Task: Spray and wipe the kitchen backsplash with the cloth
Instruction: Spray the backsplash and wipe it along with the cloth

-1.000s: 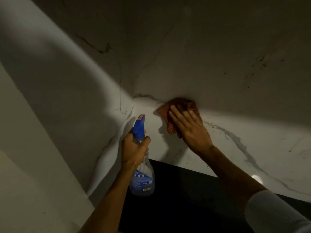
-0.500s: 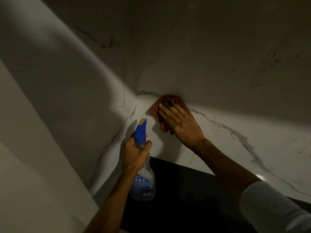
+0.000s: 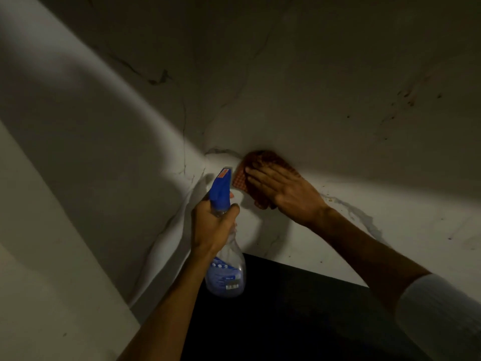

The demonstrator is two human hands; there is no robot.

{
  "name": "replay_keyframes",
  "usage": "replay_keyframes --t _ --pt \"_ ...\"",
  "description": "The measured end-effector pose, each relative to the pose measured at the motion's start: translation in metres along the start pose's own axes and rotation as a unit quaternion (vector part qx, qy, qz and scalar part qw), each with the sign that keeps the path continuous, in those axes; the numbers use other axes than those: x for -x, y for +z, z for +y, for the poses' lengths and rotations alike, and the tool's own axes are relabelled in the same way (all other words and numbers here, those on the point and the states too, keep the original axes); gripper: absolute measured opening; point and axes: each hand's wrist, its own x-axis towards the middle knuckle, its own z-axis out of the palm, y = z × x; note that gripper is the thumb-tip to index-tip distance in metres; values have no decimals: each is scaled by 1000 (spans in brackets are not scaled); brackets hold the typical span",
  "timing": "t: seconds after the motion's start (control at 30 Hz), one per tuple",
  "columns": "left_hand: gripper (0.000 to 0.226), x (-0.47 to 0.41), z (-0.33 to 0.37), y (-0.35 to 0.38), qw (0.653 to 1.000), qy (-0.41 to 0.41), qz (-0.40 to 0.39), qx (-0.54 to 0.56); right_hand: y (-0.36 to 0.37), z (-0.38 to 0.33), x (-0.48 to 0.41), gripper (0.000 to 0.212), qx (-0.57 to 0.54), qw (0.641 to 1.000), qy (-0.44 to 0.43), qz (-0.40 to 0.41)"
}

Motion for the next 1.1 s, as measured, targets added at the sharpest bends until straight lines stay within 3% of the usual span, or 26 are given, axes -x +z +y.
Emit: replay_keyframes --t 0.1,0.27,0.4,0.5,0.57,0.63,0.77,0.83,1.0,1.1 --pt "22 -5 14 8 999 31 -15 6 -22 24 -1 57 -20 996 37 74" --pt "24 -10 30 24 998 54 -26 21 -50 42 4 59 -8 967 150 204" --pt "28 -9 42 33 996 72 -35 28 -51 41 19 72 -2 992 64 106" --pt "27 -10 49 41 996 68 -39 30 -60 56 29 54 30 998 -3 53" --pt "26 -11 53 45 996 70 -45 31 -67 69 32 55 40 999 -5 30" --pt "23 -11 58 49 995 77 -50 30 -75 80 34 59 53 997 26 39" --pt "22 -12 66 52 995 86 -40 30 -85 88 36 64 24 971 146 185" --pt "23 -13 68 53 995 85 -34 26 -79 80 37 68 13 961 176 212" --pt "19 -12 73 52 995 96 -30 3 -63 71 50 52 61 994 6 94" --pt "20 -10 78 53 995 91 -31 -1 -70 86 54 56 68 996 5 54"
